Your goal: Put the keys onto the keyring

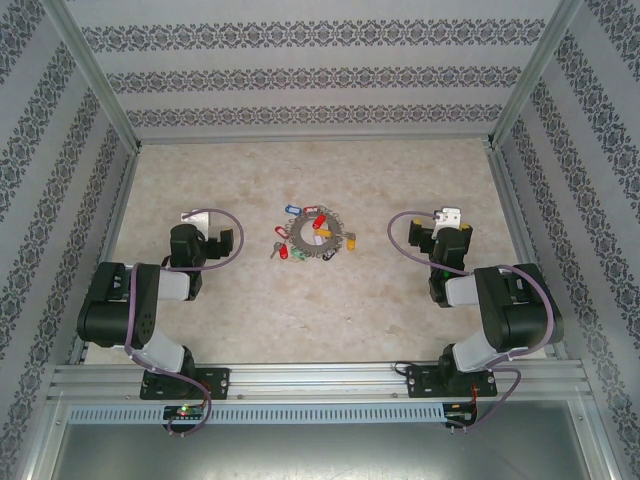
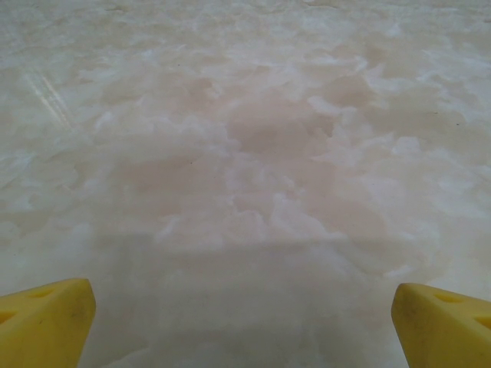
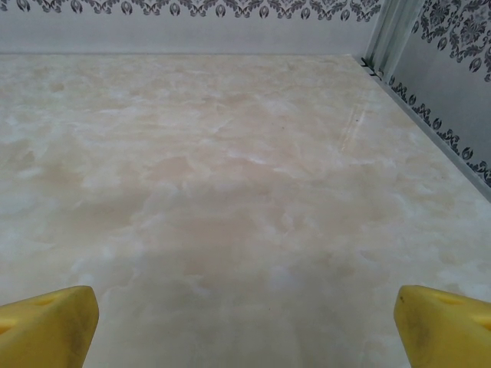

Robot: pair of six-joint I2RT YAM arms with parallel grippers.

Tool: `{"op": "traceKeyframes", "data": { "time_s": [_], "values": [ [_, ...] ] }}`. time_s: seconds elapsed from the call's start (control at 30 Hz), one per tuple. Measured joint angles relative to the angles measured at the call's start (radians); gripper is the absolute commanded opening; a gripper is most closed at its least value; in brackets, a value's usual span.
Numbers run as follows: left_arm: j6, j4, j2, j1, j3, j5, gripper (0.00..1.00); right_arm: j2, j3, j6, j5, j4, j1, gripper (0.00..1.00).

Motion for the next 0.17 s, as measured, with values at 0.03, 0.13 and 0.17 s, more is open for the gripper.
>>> {"op": "traceKeyframes", "data": {
  "time_s": [0.03, 0.13, 0.17],
  "values": [
    [0.0, 0.0, 0.0, 0.0, 0.0, 0.0, 0.99, 0.0, 0.0, 0.0, 0.0, -0.002, 0.0, 0.98],
    [0.0, 0.0, 0.0, 0.0, 0.0, 0.0, 0.99, 0.0, 0.0, 0.0, 0.0, -0.003, 0.0, 0.98],
    [0.0, 0.0, 0.0, 0.0, 0.0, 0.0, 0.99, 0.0, 0.0, 0.0, 0.0, -0.003, 0.0, 0.98]
  ]
}}
